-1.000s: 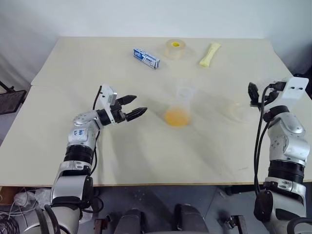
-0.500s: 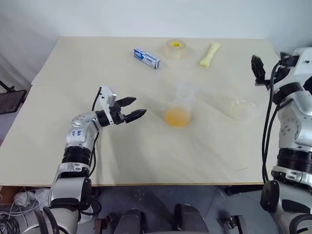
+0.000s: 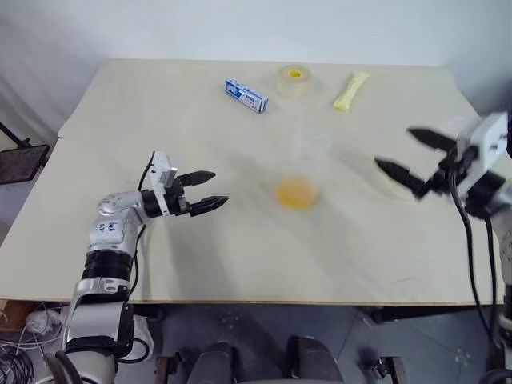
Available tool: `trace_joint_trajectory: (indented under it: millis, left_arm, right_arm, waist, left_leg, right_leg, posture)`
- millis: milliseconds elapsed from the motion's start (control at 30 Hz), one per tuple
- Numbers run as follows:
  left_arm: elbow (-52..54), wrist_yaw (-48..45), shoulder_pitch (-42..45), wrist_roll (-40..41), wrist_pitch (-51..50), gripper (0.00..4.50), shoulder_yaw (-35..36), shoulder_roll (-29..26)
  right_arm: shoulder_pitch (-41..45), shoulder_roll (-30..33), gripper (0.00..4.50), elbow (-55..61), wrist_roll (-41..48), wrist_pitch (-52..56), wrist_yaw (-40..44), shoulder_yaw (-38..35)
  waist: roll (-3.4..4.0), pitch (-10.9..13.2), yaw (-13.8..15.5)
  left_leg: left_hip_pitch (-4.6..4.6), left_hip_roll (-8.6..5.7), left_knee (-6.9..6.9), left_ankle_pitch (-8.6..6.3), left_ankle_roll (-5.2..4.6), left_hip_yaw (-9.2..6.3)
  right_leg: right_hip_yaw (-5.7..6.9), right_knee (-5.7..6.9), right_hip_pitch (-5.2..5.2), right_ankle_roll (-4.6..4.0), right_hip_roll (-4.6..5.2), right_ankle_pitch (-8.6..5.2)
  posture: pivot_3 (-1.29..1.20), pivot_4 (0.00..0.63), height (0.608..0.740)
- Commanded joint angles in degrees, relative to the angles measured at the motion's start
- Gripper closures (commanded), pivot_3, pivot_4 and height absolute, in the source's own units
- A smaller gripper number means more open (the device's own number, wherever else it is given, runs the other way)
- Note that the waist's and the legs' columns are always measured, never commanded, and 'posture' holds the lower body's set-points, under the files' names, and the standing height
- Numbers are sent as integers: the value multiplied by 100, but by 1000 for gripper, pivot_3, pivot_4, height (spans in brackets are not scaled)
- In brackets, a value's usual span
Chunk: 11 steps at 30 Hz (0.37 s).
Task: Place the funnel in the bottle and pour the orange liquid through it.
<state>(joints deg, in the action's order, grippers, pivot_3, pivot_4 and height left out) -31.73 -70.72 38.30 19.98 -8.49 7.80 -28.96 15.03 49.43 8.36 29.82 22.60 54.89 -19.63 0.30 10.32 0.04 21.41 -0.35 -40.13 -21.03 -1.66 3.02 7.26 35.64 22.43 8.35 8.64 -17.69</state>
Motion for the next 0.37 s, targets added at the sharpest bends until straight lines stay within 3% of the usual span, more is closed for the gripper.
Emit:
trace_joint_trajectory:
  millis: [33, 167, 367]
  left_arm:
    - [146, -251, -100, 142, 337, 0, 126, -177]
    - [-34, -547, -194, 118, 465, 0, 122, -382]
    - [233, -623, -335, 223, 384, 0, 151, -442]
  right_arm:
    - [-565, 286, 21, 205, -176, -357, 425, -193]
    - [-1451, 231, 21, -122, -554, -930, 704, -82]
    - [-1633, -144, 21, -344, -568, -1191, 520, -102]
  waist:
    - [-1, 1, 14]
    - [-5, 0, 59]
    - [-5, 0, 64]
  left_leg:
    - [-1, 1, -3, 0, 0, 3]
    - [-3, 1, -6, 0, 0, 17]
    - [-11, 6, -5, 0, 0, 33]
  right_leg:
    - [-2, -1, -1, 0, 0, 0]
    - [-3, -3, -5, 0, 0, 0]
    - [-4, -5, -6, 0, -1, 0]
  posture:
    - [0, 150, 740]
    - [0, 150, 740]
    - [0, 150, 740]
